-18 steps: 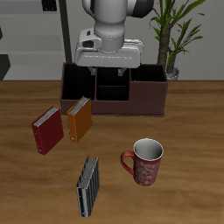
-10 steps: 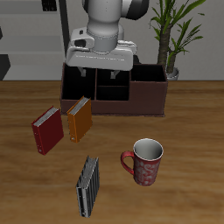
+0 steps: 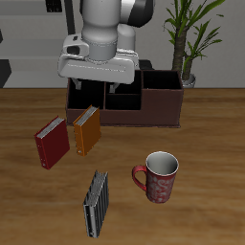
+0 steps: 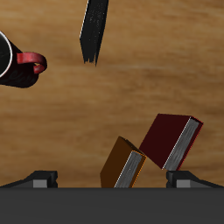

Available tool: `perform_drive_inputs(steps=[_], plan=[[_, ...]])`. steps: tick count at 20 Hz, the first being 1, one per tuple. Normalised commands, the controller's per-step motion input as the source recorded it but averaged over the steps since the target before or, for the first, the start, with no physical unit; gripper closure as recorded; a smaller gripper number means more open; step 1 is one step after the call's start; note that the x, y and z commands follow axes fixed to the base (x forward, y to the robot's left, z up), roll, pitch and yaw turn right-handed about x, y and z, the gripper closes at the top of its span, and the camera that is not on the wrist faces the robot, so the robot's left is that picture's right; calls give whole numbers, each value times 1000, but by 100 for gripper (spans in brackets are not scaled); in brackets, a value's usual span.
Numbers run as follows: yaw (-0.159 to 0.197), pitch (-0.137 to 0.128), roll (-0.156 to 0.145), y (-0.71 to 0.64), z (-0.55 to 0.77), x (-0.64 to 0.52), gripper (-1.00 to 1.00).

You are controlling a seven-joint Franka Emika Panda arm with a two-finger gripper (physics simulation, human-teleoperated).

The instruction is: Place the striped book into the back desk caddy's right compartment

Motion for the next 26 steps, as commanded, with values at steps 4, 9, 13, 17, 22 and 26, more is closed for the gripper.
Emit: perform_drive_inputs(steps=[4, 9, 13, 17, 22, 26], plan=[[13, -1, 22, -3, -33, 391, -100], [57, 0, 42, 213, -104, 269, -100], [24, -10, -6, 160, -48, 359, -100], [9, -28, -12, 27, 65, 288, -100], [-7, -13, -1, 61, 71, 295, -100], [11, -4, -38, 85, -22, 358, -100]])
